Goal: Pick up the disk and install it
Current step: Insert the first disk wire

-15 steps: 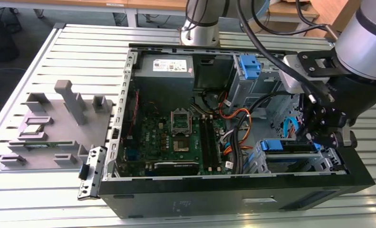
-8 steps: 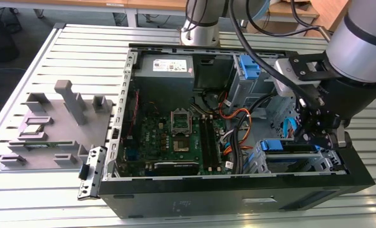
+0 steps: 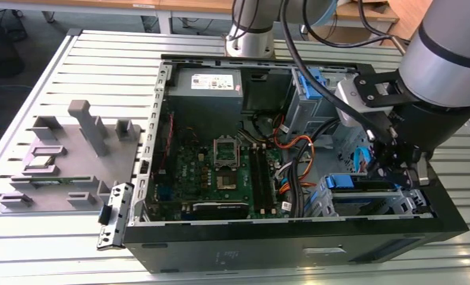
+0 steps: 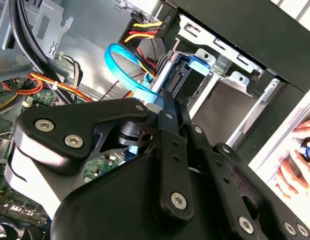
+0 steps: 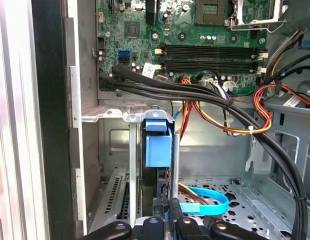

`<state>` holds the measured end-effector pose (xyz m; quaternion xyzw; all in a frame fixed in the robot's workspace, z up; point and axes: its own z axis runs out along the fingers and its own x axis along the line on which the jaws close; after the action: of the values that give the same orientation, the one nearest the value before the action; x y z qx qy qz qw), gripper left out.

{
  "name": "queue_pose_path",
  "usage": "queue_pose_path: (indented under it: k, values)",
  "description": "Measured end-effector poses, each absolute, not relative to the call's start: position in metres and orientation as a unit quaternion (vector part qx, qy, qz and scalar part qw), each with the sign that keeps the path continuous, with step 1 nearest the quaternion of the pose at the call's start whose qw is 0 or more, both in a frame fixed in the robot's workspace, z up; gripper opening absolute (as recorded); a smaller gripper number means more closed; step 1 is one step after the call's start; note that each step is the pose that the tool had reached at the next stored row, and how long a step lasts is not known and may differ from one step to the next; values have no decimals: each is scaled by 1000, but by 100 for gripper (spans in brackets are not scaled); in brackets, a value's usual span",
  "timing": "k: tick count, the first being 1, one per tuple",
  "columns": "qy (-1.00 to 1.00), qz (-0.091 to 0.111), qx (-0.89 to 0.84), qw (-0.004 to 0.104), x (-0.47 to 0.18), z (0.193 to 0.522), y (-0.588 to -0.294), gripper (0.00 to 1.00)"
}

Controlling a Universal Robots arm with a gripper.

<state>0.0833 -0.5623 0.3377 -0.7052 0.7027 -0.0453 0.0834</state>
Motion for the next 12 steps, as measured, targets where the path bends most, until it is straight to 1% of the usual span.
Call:
queue_pose_path:
  k: [12]
  values:
    - [693,-55,-712,98,75,334,-562,16]
